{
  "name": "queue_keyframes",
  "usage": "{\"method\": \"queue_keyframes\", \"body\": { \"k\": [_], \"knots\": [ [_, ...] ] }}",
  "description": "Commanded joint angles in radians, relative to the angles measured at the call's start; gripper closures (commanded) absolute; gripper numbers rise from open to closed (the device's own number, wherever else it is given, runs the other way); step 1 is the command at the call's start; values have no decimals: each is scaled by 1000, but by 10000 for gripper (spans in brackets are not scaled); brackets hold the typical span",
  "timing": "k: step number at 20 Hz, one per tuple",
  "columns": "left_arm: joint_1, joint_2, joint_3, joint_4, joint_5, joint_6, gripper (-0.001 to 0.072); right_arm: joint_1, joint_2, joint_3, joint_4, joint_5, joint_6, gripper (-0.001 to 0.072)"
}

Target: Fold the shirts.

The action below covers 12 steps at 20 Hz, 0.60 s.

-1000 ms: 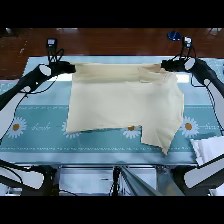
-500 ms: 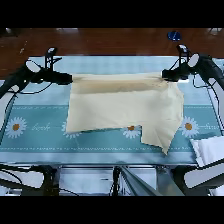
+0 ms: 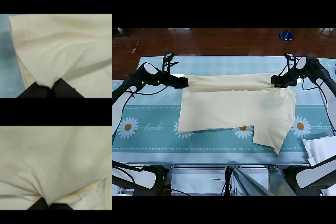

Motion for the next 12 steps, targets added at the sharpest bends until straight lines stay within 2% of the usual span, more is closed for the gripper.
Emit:
{"method": "queue_keyframes", "body": {
  "k": [1, 2, 3, 4, 5, 8, 10, 11, 12],
  "knots": [
    [-16, -2, 0, -29, -6, -2, 660, 1, -1, 0, 4, 30, 13, 681],
    [-14, 1, 6, -31, -26, -1, 557, -1, 6, 1, 4, 35, 12, 593],
    [-6, 4, 24, -29, -66, 2, 348, -4, 20, 2, 3, 48, -7, 477],
    [13, 11, 57, -19, -127, 2, 198, -9, 47, 10, -2, 67, -64, 360],
    [40, 23, 97, 0, -188, -3, 61, -15, 83, 21, -18, 89, -105, 300],
    [165, 102, 225, 134, -437, -80, 44, -48, 251, 77, -183, 163, -127, 267],
    [259, 185, 209, 257, -647, -110, 65, -86, 367, 76, -344, 307, -135, 267],
    [301, 225, 153, 247, -706, -92, 65, -119, 409, 60, -374, 361, -132, 267],
    [343, 271, 71, 211, -724, -72, 65, -166, 449, 23, -333, 376, -130, 267]
  ]
}}
